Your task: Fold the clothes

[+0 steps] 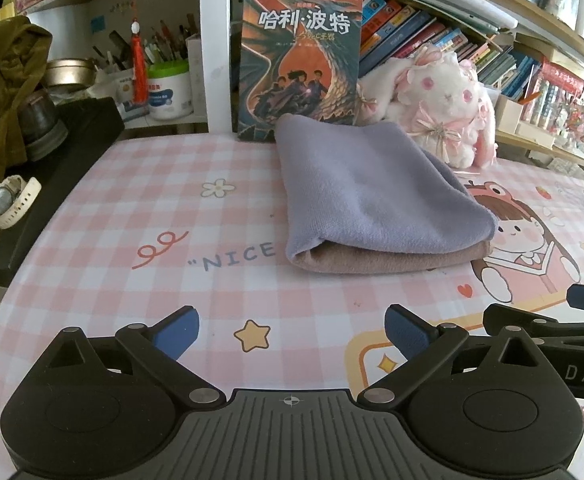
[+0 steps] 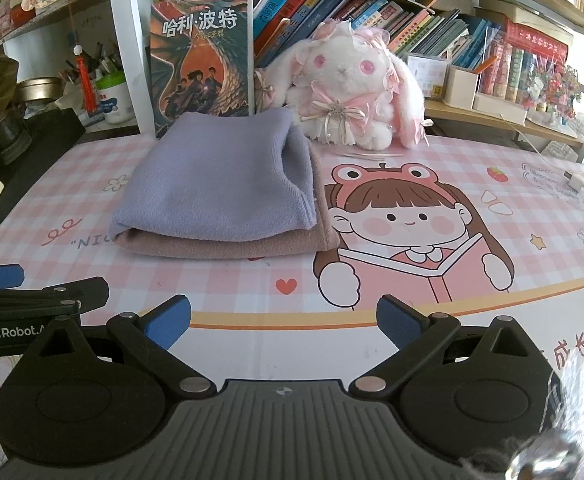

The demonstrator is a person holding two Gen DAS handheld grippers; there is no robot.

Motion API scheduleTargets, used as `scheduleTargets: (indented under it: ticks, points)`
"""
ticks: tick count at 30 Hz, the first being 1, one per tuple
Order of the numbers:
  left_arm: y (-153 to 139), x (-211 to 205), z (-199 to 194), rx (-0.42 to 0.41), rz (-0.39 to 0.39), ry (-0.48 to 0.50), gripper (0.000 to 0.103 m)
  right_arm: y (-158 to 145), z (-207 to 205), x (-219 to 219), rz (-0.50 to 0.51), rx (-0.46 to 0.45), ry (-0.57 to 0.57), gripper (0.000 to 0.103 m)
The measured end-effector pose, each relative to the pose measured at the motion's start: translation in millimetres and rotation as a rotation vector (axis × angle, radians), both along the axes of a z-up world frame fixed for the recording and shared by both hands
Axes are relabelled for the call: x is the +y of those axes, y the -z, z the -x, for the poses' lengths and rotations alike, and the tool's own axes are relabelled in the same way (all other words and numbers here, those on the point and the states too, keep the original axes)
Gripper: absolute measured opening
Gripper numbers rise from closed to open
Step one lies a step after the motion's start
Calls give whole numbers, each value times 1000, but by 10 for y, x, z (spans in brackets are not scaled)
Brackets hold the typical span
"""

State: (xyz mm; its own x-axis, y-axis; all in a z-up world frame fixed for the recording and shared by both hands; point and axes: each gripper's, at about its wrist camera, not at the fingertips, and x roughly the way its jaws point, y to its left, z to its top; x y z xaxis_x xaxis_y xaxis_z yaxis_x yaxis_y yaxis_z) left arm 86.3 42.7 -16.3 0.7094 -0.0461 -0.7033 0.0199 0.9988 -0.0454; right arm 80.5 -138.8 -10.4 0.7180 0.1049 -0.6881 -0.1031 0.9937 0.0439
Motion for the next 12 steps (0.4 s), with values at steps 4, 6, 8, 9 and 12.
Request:
scheduleTargets:
  ticks: [4, 6, 8, 9, 12]
  points:
    - [8, 5, 5, -2, 9, -3, 101, 0, 2, 1, -2, 1, 4, 100]
    - [11, -4, 10, -5, -1, -3, 101, -3, 7, 1, -1, 2, 4, 100]
    - [16, -14, 13, -5, -10, -3, 101, -5, 8, 4, 0, 2, 3, 100]
    - [12, -17, 20, -5, -9, -4, 101, -4, 10, 5, 0, 3, 2, 100]
    - [16, -28, 23, -5, -15, -5, 101, 0, 24, 5, 0, 2, 0, 100]
